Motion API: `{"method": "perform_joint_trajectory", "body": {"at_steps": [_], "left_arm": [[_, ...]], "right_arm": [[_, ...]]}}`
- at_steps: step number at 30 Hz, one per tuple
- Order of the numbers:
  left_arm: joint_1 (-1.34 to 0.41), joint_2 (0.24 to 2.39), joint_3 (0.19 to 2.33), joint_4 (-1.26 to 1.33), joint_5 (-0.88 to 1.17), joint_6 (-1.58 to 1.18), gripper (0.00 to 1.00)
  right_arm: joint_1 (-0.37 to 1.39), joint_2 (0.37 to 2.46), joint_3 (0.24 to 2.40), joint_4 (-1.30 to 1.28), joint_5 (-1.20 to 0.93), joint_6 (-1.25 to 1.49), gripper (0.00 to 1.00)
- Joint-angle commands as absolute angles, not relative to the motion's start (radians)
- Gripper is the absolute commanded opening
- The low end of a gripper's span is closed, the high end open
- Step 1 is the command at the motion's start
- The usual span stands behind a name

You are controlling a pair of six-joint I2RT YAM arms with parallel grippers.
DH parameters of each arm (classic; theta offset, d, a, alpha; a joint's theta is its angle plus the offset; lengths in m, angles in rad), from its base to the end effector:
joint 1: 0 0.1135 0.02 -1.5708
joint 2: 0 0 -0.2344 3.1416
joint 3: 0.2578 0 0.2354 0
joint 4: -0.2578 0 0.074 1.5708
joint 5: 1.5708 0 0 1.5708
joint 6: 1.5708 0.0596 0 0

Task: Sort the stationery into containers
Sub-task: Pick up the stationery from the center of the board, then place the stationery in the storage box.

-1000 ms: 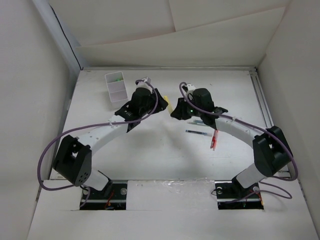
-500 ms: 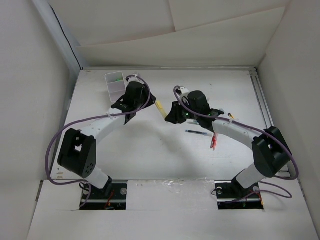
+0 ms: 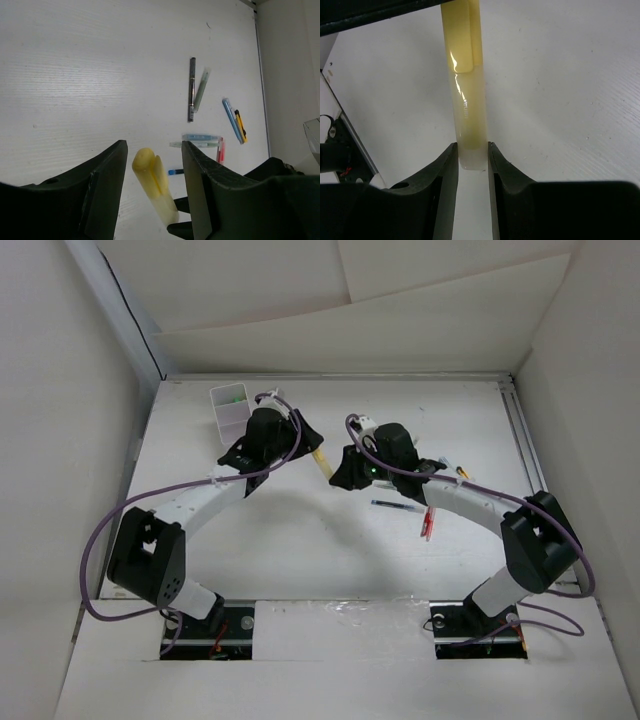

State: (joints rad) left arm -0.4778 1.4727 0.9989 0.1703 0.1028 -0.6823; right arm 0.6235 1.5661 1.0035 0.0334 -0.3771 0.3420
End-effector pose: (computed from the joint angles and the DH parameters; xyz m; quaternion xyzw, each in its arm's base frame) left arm 0.3117 -0.1683 0.2565 -0.0519 0.8037 -0.3587 0.4719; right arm 0.2755 0.2252 0.2119 -0.2119 0.8305 0.3709 0.3574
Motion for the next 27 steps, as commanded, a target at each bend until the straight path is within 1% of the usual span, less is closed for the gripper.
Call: {"method": "perform_joint_trajectory", "body": {"at_steps": [1,2,5,10,17,20,23,25,26,27], "left_arm": [[-0.482,1.439,1.006,0.207,0.162,-0.689,0.44],[-0.482,1.439,0.993,0.230,0.184,-0.689,0.44],[-0.482,1.466,1.008,0.203,0.196,-0.689,0.38],[-0.491,1.477,1.008,0.190,0.183,-0.689,0.38],[-0.491,1.486,1.029,0.124,0.089,-0.669,0.38],[-0.502,1.477,1.029,0.124,0.066,-0.669,0.44],[-0.514,1.477,1.017,0.133,0.087,-0.669,0.46],[-0.514,1.486,1.017,0.156,0.118,-0.669,0.39],[-0.514,1.486,1.002,0.172,0.148,-0.682,0.33],[-0.514,1.486,1.002,0.182,0.161,-0.695,0.30]], "right_arm": [[0.634,1.566,1.019,0.097,-0.400,0.325,0.00],[0.634,1.566,1.019,0.097,-0.400,0.325,0.00],[0.643,1.555,1.019,0.097,-0.400,0.316,0.00],[0.643,1.546,1.009,0.097,-0.390,0.316,0.00],[0.643,1.528,1.000,0.097,-0.380,0.316,0.00],[0.643,1.519,1.000,0.097,-0.390,0.316,0.00],[0.643,1.519,1.000,0.097,-0.380,0.316,0.00],[0.643,1.529,1.000,0.097,-0.394,0.316,0.00],[0.643,1.529,1.000,0.097,-0.394,0.316,0.00],[0.643,1.520,1.000,0.097,-0.394,0.316,0.00]]}}
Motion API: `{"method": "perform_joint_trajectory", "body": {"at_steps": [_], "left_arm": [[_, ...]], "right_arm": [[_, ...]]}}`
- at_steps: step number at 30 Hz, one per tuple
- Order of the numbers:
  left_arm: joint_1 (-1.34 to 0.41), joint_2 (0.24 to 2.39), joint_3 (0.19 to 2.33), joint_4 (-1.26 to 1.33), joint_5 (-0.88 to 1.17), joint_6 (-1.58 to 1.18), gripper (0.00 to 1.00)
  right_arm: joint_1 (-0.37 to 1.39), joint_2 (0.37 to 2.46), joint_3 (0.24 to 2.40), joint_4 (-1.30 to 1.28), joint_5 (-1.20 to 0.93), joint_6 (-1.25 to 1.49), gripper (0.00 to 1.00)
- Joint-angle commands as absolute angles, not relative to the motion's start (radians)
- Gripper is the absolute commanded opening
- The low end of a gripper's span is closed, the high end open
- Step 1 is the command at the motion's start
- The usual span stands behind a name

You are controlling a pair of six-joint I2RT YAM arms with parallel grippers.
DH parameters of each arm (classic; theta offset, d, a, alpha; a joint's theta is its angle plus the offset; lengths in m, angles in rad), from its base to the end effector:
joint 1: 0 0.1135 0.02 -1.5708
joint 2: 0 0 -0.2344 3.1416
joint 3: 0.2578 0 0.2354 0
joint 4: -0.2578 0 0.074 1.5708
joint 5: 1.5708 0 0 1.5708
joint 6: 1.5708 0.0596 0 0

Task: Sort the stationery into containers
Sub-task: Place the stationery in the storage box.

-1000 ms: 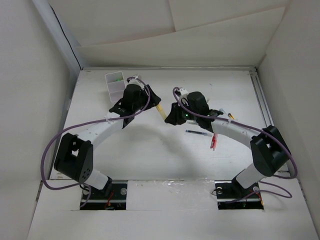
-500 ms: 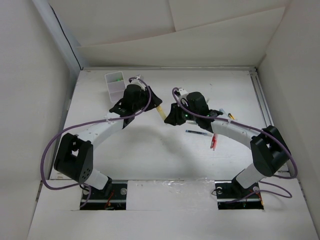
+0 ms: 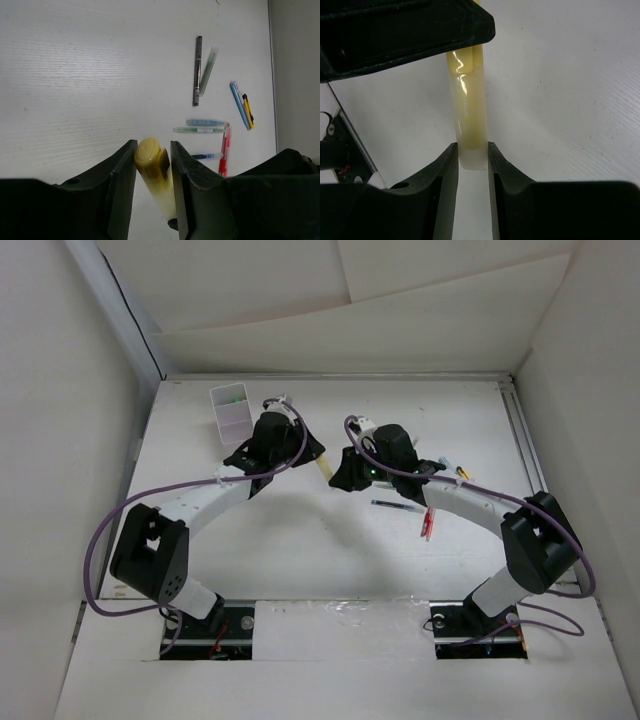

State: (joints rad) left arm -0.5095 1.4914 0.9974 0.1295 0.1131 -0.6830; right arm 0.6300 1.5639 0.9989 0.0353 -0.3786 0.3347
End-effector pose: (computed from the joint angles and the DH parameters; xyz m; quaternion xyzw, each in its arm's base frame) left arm 0.3064 -0.1789 0.2446 -0.0393 0.8219 -0.3565 0.4425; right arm 0.2734 0.2266 0.2113 -0.2179 0.8290 0.3712 0.3570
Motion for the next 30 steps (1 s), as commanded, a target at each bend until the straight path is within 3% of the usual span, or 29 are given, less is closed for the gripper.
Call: {"method": "perform_joint_trajectory", "body": {"at_steps": [1,8,13,16,19,24,30], "left_arm": [[-0.514,1.499,1.002,0.183,0.170,-0.695,0.28],[-0.514,1.493,1.002,0.187,0.184,-0.727,0.00],[-0.514,1.470,1.002,0.196,0.127,-0.750,0.00],[-0.477,1.470,1.028,0.186,0.110,-0.759,0.00],[-0.453,1.470,1.077,0.169,0.011,-0.759,0.00],[-0.420,1.495,1.228,0.123,-0.202,-0.750,0.00],[-0.284,1.607,1.437,0.029,-0.264,-0.759,0.00]], "right_arm": [[0.652,1.511,1.000,0.097,-0.376,0.307,0.00],[0.652,1.511,1.000,0.097,-0.376,0.307,0.02],[0.634,1.499,0.991,0.097,-0.376,0.318,0.40],[0.612,1.476,0.980,0.106,-0.376,0.328,0.54],[0.598,1.438,0.956,0.124,-0.400,0.337,0.62],[0.563,1.407,0.930,0.138,-0.403,0.347,0.63],[0.563,1.394,0.920,0.149,-0.413,0.356,0.63]]}}
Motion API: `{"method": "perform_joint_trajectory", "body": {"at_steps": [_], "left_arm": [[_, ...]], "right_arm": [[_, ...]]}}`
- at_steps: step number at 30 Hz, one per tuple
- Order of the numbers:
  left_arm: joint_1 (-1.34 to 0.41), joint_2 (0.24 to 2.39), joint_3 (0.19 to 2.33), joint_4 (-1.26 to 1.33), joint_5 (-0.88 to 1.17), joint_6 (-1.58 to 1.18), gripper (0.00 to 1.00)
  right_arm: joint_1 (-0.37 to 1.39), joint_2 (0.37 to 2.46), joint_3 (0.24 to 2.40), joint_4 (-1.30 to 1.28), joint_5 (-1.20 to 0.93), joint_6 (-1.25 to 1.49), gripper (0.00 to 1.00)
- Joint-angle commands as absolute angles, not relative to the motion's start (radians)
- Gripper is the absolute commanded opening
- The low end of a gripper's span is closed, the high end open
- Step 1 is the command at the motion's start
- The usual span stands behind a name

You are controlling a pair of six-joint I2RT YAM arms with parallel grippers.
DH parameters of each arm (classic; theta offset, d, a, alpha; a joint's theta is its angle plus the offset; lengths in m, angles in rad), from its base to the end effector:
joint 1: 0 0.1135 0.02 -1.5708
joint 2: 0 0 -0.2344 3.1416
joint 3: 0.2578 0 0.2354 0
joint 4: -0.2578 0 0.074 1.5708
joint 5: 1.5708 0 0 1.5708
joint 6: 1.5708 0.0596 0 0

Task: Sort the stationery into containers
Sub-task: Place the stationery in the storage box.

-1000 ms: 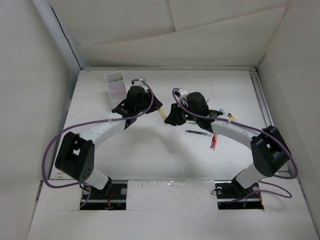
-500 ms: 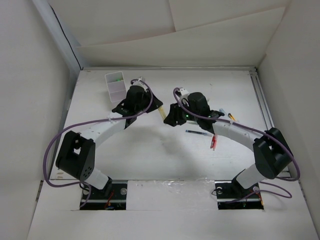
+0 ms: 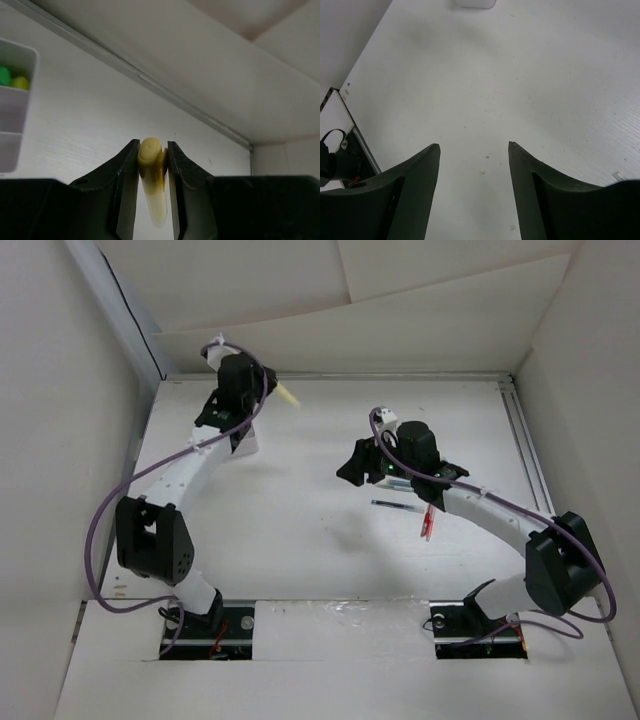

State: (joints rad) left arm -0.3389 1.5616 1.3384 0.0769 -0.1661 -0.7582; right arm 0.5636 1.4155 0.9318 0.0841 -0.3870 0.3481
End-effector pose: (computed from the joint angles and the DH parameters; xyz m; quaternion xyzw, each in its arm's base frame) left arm 0.3659 -0.1185 0.3367 -0.2100 0.7265 -0.2860 0.5885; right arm 0.2688 0.1965 0.2421 -0.1936 0.8017 0.3827 0.4165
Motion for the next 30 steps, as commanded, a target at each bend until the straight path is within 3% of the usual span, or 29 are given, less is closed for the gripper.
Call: {"method": "perform_joint_trajectory", "body": {"at_steps": [1,12,30], "left_arm": [[-0.269,1.630,1.510,0.011,-0.314,-0.759,0.00],[-0.065,1.928,1.857,-0.170,-0.567,-0.609,0.00],[-0.083,2.048,1.884,-0.067,-0.715,-0.495,0.00]], "right_arm": [[0.563,1.394,0.920,0.149,-0.413,0.356,0.63],[0.563,1.396,0.920,0.149,-0.407,0.356,0.63],[0.563,1.424,0.930,0.149,-0.419,0.347,0.63]]}}
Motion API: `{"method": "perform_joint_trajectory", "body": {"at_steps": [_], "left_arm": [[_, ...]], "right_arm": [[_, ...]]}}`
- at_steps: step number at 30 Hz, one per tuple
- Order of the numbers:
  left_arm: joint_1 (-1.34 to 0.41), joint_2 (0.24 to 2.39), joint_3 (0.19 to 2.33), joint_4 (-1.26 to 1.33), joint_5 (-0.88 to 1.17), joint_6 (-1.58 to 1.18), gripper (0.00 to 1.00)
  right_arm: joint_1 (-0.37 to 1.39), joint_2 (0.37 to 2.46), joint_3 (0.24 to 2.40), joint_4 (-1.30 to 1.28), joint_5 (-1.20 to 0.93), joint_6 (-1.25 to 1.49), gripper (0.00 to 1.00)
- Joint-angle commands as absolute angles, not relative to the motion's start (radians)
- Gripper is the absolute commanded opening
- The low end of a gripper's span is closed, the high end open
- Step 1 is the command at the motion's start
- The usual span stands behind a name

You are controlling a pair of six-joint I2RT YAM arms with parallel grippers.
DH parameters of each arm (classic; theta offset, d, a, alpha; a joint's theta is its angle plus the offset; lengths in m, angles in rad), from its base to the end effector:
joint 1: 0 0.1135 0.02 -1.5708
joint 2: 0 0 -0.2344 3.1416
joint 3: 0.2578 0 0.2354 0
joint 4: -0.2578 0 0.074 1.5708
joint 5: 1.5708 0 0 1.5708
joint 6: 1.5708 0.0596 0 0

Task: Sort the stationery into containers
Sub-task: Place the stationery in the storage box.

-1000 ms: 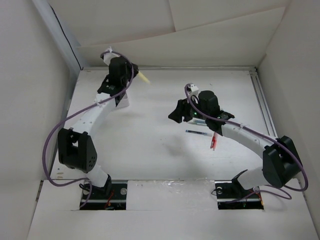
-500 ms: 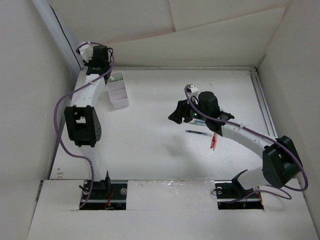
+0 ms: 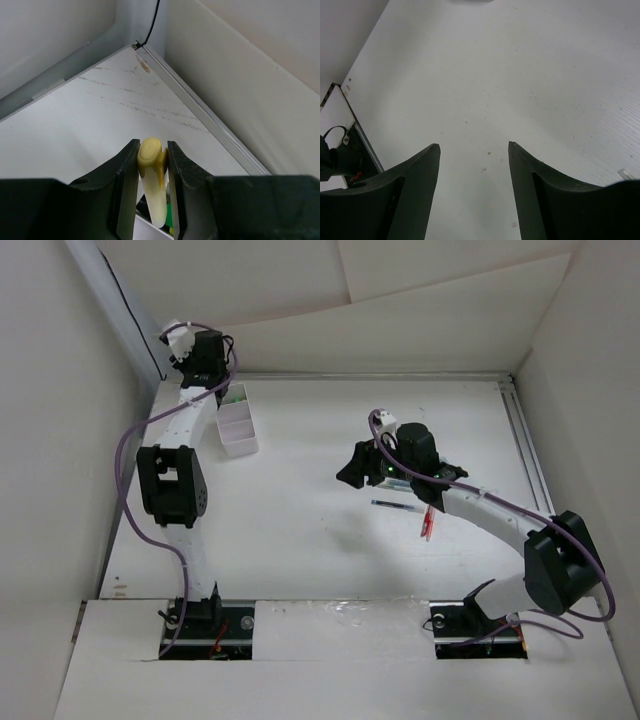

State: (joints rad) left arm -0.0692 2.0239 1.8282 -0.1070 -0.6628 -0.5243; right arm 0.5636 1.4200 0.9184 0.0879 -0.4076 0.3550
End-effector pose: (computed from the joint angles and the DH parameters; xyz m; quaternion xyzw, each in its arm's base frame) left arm 0.4744 0.0039 0.3028 -0.3596 0.6987 0.0869 0.6123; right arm 0.2673 0.1968 0.2367 -0.1954 0.8040 0.3893 0.4049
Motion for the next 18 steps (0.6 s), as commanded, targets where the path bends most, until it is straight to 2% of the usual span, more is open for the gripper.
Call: {"method": "perform_joint_trajectory", "body": {"at_steps": [1,10,12,14,15,18], "left_arm": [[-0.083,2.048,1.894,-0.067,-0.715,-0.495,0.00],[-0.110,2.057,1.864,-0.018,-0.716,-0.486,0.00],[-0.110,2.057,1.864,-0.018,-0.716,-0.486,0.03],[-0.110,2.030,1.824,-0.003,-0.697,-0.486,0.09],[-0.110,2.020,1.810,0.011,-0.696,-0.486,0.15],[-0.110,1.999,1.792,0.021,-0.686,-0.476,0.21]], "right_arm": [[0.563,1.424,0.930,0.149,-0.419,0.347,0.63],[0.572,1.433,0.930,0.149,-0.419,0.347,0.63],[0.572,1.433,0.930,0.149,-0.410,0.347,0.63],[0.572,1.433,0.930,0.149,-0.419,0.347,0.63],[0.572,1.433,0.930,0.149,-0.410,0.347,0.63],[0.572,1.433,0.930,0.149,-0.410,0.347,0.63]]}}
